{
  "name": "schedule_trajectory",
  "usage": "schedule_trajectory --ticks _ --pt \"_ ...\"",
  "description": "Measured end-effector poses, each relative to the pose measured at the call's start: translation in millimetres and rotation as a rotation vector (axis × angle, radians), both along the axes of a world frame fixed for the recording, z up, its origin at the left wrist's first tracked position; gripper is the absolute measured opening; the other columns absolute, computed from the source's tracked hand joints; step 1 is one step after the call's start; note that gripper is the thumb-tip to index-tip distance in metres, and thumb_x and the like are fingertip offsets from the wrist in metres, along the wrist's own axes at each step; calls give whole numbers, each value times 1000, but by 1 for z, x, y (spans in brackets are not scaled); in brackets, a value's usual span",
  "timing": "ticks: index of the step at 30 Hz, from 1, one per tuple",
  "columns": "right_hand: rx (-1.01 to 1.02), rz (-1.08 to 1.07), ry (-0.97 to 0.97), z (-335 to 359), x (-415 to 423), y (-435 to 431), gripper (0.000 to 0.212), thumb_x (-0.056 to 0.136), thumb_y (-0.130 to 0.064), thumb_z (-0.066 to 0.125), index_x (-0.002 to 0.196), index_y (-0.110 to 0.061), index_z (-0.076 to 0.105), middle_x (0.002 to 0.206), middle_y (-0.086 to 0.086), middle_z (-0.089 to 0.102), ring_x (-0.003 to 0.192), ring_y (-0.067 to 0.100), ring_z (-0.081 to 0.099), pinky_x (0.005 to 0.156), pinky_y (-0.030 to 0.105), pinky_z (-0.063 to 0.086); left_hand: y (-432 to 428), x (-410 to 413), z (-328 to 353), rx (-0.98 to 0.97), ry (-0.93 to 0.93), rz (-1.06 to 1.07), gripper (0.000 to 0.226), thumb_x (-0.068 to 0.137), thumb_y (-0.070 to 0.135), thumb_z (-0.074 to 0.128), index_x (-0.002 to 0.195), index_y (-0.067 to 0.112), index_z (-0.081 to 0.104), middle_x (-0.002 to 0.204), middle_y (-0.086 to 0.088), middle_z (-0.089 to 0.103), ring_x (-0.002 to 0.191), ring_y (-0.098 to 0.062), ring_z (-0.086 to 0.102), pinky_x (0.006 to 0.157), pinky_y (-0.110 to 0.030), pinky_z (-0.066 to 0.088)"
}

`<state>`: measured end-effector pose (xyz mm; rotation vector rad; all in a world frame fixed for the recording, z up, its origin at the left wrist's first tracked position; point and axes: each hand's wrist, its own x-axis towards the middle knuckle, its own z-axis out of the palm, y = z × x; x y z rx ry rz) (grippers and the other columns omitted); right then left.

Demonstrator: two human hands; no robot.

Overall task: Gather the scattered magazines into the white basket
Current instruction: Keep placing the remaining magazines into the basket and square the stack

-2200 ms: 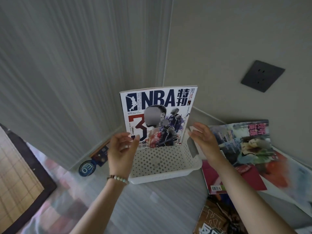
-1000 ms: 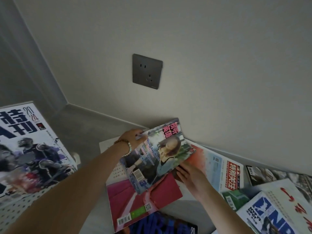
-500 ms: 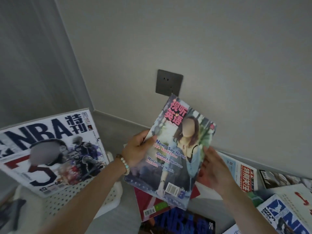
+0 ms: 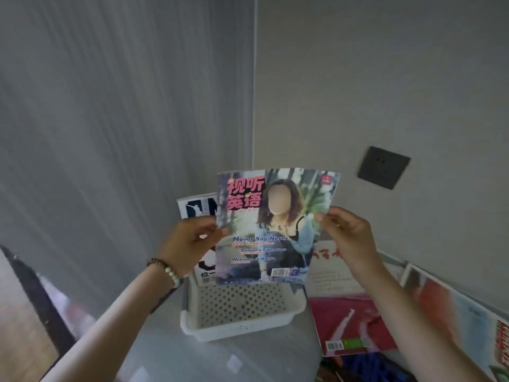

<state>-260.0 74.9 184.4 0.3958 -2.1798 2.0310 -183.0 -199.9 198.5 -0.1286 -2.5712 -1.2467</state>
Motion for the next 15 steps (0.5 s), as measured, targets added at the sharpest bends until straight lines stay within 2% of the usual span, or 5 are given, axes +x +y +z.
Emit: schedule_trajectory --ticks 2,5,8,13,15 --pt "55 52 40 -8 1 -22 21 83 -12 67 77 -31 71 73 -13 73 65 0 65 62 11 49 -21 5 -14 -128 -12 103 27 81 28 64 61 46 60 57 16 63 55 1 57 53 -9 43" --pt "92 96 37 -25 1 -46 15 82 -9 68 80 -23 71 72 -9 73 67 5 67 65 14 52 -44 10 -38 -234 -112 210 9 83 23 64 83 21 73 73 1 70 63 -8 61 64 -21 52" --pt "124 112 14 -45 1 -62 10 83 -8 66 89 -14 71 85 2 74 76 8 69 72 16 53 -52 12 -61 -148 -115 248 10 80 16 67 86 12 74 83 -4 74 70 -6 64 63 -3 44" --pt "138 47 -30 -74 -4 -72 9 83 -7 66 92 -6 68 87 8 72 77 13 68 70 14 53 -50 11 -86 30 -70 314 10 77 11 70 84 15 74 80 2 72 67 0 62 63 3 43" --pt "120 22 -61 -81 -7 -73 12 83 -9 67 94 -6 67 88 7 71 78 13 68 71 14 53 -48 8 -91 59 -61 307 12 77 12 70 87 16 73 82 6 70 69 0 62 67 1 45"
